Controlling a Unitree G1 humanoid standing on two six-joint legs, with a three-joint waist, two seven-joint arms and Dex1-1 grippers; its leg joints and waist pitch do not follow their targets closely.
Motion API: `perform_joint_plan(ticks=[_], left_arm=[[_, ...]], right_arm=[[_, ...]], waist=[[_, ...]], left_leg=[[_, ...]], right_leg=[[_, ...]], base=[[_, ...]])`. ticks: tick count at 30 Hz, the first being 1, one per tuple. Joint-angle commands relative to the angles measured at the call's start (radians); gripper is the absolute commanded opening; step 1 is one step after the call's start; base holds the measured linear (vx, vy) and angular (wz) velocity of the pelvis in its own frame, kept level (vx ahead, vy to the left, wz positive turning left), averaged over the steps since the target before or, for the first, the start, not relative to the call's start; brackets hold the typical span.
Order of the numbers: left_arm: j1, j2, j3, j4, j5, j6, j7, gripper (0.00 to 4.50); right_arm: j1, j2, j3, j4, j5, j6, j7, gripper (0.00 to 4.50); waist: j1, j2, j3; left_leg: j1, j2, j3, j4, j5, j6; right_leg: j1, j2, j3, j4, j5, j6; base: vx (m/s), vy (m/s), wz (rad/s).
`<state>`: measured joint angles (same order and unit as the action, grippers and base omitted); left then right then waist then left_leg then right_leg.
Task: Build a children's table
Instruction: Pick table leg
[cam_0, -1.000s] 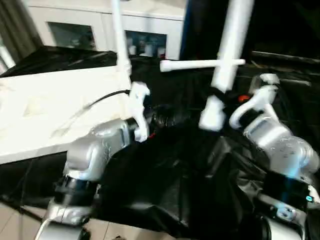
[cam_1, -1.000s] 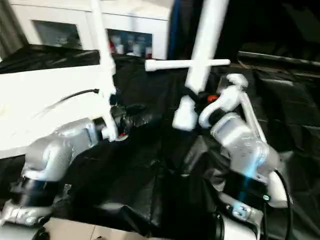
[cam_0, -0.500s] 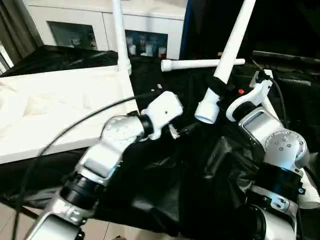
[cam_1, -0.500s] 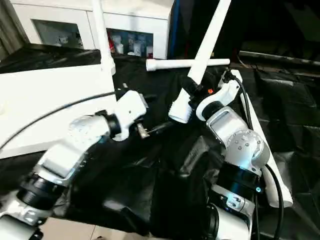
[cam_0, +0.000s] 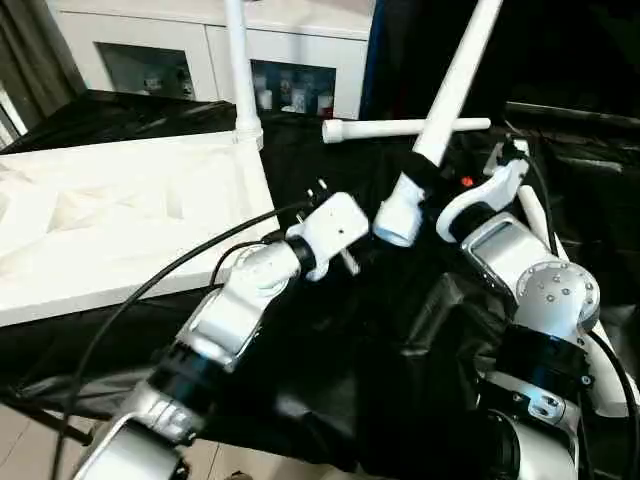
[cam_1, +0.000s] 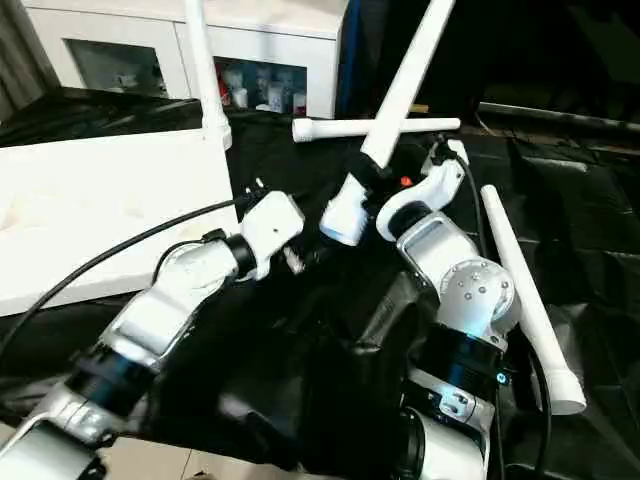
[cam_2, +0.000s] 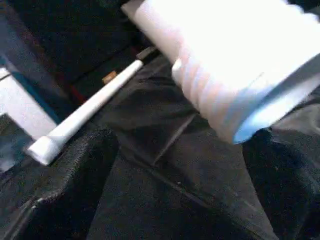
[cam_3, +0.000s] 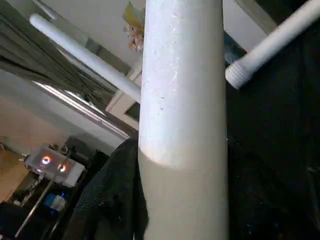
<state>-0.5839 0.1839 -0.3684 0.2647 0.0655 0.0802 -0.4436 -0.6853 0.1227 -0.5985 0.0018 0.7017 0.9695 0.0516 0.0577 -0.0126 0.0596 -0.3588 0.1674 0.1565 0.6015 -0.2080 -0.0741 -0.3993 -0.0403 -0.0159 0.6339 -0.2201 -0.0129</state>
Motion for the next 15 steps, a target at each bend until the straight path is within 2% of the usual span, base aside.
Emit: perform_joint_plan(ticks=[1,2,5,7,13,14,15], left_arm=[[-0.028,-0.011,0.051,0.002,-0.006,-0.028,0.042,3.94],[-0.029,-0.015,0.058,0.0,-0.012,-0.042,0.045,3.8],[-0.023,-0.025,0.069,-0.012,-0.032,-0.062,0.033,3.71],[-0.017,-0.035,0.074,-0.02,-0.049,-0.072,0.016,3.36],[0.034,-0.014,0.055,-0.08,-0.099,-0.11,-0.091,3.26],[0.041,-0.01,0.053,-0.088,-0.104,-0.12,-0.105,3.26],[0.043,-0.011,0.055,-0.091,-0.115,-0.13,-0.115,3.26]], right_arm=[[-0.009,0.007,0.022,-0.012,0.023,0.021,-0.011,1.89],[-0.008,0.005,0.025,-0.01,0.025,0.02,-0.014,1.89],[-0.006,-0.001,0.03,-0.005,0.027,0.018,-0.017,1.89],[-0.006,-0.007,0.034,0.0,0.032,0.014,-0.021,1.89],[-0.011,-0.024,0.032,0.021,0.032,0.002,-0.025,1.89],[-0.012,-0.027,0.032,0.025,0.032,0.0,-0.025,1.89],[-0.011,-0.03,0.034,0.027,0.034,-0.002,-0.026,1.89]], waist=[[0.001,-0.011,-0.076],[0.002,-0.015,-0.076],[0.001,-0.014,-0.076],[0.001,-0.016,-0.076],[0.003,-0.015,-0.077],[0.001,-0.018,-0.075],[0.003,-0.015,-0.076]], left_leg=[[0.002,0.041,-0.002,-0.058,0.073,0.028],[0.002,0.04,-0.001,-0.058,0.073,0.032],[0.002,0.041,-0.001,-0.058,0.075,0.035],[0.002,0.041,0.0,-0.058,0.076,0.037],[0.002,0.041,-0.001,-0.058,0.078,0.04],[0.002,0.042,0.0,-0.059,0.073,0.037],[0.003,0.043,0.001,-0.058,0.073,0.034]], right_leg=[[0.073,-0.079,0.045,-0.051,0.167,-0.204],[0.073,-0.08,0.045,-0.052,0.16,-0.207],[0.072,-0.081,0.044,-0.051,0.151,-0.205],[0.072,-0.08,0.045,-0.051,0.154,-0.205],[0.07,-0.082,0.044,-0.05,0.144,-0.207],[0.069,-0.08,0.044,-0.05,0.14,-0.205],[0.069,-0.081,0.044,-0.049,0.142,-0.209]], base=[[0.0,0.0,0.0],[0.0,0.0,0.0],[0.0,0.0,0.0],[0.0,0.0,0.0],[0.0,0.0,0.0],[0.0,0.0,0.0],[0.0,0.0,0.0]])
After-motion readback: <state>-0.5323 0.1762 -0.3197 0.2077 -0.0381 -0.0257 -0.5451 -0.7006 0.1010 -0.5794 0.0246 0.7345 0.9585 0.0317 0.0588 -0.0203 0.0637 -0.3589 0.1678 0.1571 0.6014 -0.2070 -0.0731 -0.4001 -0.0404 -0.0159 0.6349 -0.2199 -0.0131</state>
